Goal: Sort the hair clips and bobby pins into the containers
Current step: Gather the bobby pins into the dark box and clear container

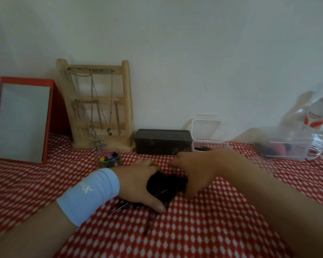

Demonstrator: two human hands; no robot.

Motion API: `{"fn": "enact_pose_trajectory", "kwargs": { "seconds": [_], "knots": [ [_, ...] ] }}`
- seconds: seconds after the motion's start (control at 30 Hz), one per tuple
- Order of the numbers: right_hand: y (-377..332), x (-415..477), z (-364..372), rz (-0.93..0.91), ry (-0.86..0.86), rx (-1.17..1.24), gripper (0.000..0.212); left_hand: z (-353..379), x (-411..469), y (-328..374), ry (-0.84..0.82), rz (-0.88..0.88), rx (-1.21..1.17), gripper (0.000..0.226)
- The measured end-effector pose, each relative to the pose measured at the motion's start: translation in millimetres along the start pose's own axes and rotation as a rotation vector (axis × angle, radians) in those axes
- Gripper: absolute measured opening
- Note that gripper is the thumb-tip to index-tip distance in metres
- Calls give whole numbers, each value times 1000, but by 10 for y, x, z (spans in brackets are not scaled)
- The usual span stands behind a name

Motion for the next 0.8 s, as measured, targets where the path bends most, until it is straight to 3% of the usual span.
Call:
{"fn": "enact_pose_trajectory", "kwargs": {
  "seconds": [0.07,0.13,0.3,0.4,0.47,0.57,0.73,0.8],
  "knots": [
    [-182,11,-19,-97,33,35,92,-25,-74,17,85,64,-102,83],
    [-256,40,-41,-135,57,46,87,-43,-168,5,94,86,-160,75],
    [-249,170,-58,-28,-56,-86,106,-34,-469,-260,41,-155,-47,127],
    [-333,217,-104,-5,-91,-120,119,-26,-616,-347,-5,-322,-2,142],
    [-426,218,-137,-33,-112,-71,122,46,-677,-294,-46,-353,-38,140],
    [-527,218,-161,-44,-107,-27,113,136,-689,-154,45,-272,-67,128],
    [-480,161,-140,-4,34,31,80,106,-602,28,127,-141,-93,55],
    [-437,84,-120,10,102,59,64,59,-538,30,152,-116,-104,47]
  ]
}}
Point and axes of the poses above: each hand's wrist, its own x-axis towards the middle knuckle, its own z-axis out of the palm, y = z × x, the point moved 5 cm from there along x, towards the middle knuckle, and after that the axes turned 11 degrees about -x, right-handed, at the moved point
